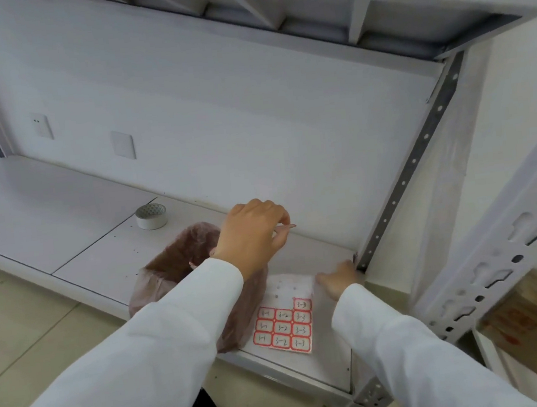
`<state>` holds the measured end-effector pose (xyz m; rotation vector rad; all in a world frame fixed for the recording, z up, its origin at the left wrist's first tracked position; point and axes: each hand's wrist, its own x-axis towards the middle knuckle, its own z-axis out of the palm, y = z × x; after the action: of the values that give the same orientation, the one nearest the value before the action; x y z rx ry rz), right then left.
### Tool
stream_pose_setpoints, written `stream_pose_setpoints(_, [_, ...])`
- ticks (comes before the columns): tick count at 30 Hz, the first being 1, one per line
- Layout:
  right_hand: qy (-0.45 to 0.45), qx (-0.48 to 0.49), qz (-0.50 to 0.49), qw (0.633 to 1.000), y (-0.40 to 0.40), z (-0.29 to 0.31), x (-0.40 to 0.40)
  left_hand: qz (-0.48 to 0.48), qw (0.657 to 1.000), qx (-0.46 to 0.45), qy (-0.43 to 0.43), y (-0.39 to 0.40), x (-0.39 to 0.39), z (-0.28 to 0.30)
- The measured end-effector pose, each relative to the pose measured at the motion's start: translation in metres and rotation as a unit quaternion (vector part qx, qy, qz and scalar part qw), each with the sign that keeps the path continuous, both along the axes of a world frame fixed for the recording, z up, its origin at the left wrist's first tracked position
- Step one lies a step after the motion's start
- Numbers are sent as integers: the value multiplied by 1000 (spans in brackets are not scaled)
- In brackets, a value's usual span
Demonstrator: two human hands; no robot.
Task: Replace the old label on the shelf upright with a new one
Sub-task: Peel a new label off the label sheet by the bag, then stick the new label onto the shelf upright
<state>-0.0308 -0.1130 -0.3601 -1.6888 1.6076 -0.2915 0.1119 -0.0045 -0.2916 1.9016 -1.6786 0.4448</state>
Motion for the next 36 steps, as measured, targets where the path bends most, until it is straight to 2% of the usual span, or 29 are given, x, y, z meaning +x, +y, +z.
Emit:
stream_pose_setpoints(1, [6, -26, 15, 1000, 2, 8, 1, 6, 1000, 20, -3, -2, 2, -3])
stream_pose_setpoints(4, [-56, -64, 89, 992, 7, 39, 10, 26, 998, 61, 14, -3, 6, -4])
stream_pose_setpoints(7, [-74, -135, 180, 972, 27, 80, 17, 10, 996, 79, 51, 3, 5, 1])
stream_pose_setpoints(13, [112, -286, 273, 912, 62, 147, -8, -2, 995, 54, 83, 22, -23, 24])
stream_pose_setpoints(15, [122, -320, 275, 898, 71, 168, -24, -44, 993, 65, 91, 23, -34, 41])
stream_pose_setpoints(19, [81, -376, 270, 883, 90, 220, -67, -118, 986, 59, 104, 32, -54, 103])
stream_pose_setpoints(24, [21, -463, 234, 855, 118, 286, -117, -186, 980, 38, 65, 57, -94, 184])
stream_pose_setpoints(29, [-7, -526, 192, 829, 132, 338, -148, -199, 980, 3, 18, 67, -131, 245])
stream_pose_setpoints(33, [-14, -550, 161, 820, 133, 366, -167, -227, 972, -36, 38, 63, -145, 277])
stream_pose_setpoints(36, [5, -558, 150, 816, 127, 371, -178, -246, 968, -30, 30, 57, -156, 291])
